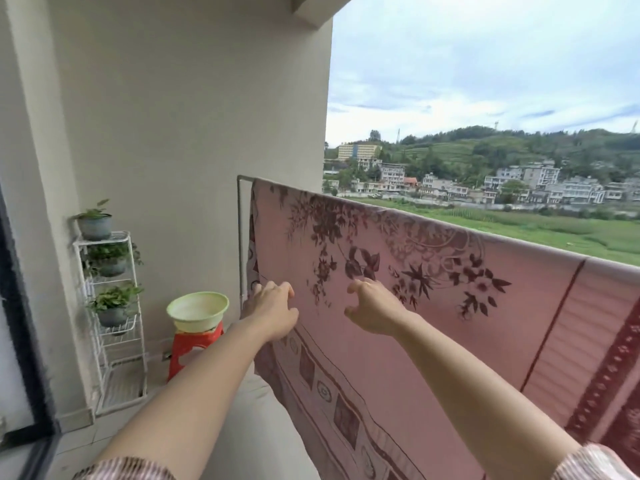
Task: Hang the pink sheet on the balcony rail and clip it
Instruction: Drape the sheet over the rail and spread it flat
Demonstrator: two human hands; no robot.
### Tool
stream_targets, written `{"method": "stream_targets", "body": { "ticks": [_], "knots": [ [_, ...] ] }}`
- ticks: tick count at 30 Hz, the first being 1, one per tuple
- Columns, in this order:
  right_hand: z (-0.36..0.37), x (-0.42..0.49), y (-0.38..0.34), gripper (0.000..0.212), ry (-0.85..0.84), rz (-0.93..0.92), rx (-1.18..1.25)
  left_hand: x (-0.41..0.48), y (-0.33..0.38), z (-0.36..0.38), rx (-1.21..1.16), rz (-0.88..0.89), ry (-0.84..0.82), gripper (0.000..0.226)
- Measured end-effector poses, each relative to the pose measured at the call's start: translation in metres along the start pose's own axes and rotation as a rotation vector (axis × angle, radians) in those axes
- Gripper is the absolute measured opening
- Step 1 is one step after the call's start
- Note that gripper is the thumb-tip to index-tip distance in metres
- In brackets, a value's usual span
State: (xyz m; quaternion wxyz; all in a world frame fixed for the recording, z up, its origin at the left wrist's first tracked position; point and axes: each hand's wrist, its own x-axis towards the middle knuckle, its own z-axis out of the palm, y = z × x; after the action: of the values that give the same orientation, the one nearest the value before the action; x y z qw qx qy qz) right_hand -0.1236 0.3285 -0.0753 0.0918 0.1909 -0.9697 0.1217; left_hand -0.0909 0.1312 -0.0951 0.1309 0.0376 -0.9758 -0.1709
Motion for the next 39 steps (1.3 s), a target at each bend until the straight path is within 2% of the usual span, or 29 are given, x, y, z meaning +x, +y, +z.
{"method": "stream_targets", "body": {
  "ticks": [6,10,15,24,28,33,39],
  "knots": [
    [0.01,0.152,-0.013,0.033,0.044,-0.061,-0.076,0.127,-0.054,-0.002,0.086,0.011,0.043,0.036],
    [0.03,0.246,-0.039,0.042,0.072,-0.079,-0.103,0.207,-0.1,-0.011,0.105,-0.028,0.127,0.04],
    [0.067,0.351,-0.072,0.044,0.125,-0.109,-0.195,0.302,-0.163,-0.007,0.123,-0.111,0.142,0.044],
    [0.102,0.551,-0.127,0.049,0.218,-0.092,-0.265,0.491,-0.283,-0.007,0.107,-0.053,0.118,0.054],
    [0.096,0.637,-0.142,0.05,0.283,-0.056,-0.297,0.583,-0.32,-0.019,-0.031,-0.054,0.152,0.055],
    [0.088,0.73,-0.149,0.049,0.337,-0.034,-0.325,0.677,-0.345,-0.008,-0.162,-0.011,0.118,0.056],
    [0.088,0.823,-0.145,0.048,0.286,-0.011,-0.339,0.779,-0.358,0.016,-0.322,0.035,0.105,0.051]
  ]
}}
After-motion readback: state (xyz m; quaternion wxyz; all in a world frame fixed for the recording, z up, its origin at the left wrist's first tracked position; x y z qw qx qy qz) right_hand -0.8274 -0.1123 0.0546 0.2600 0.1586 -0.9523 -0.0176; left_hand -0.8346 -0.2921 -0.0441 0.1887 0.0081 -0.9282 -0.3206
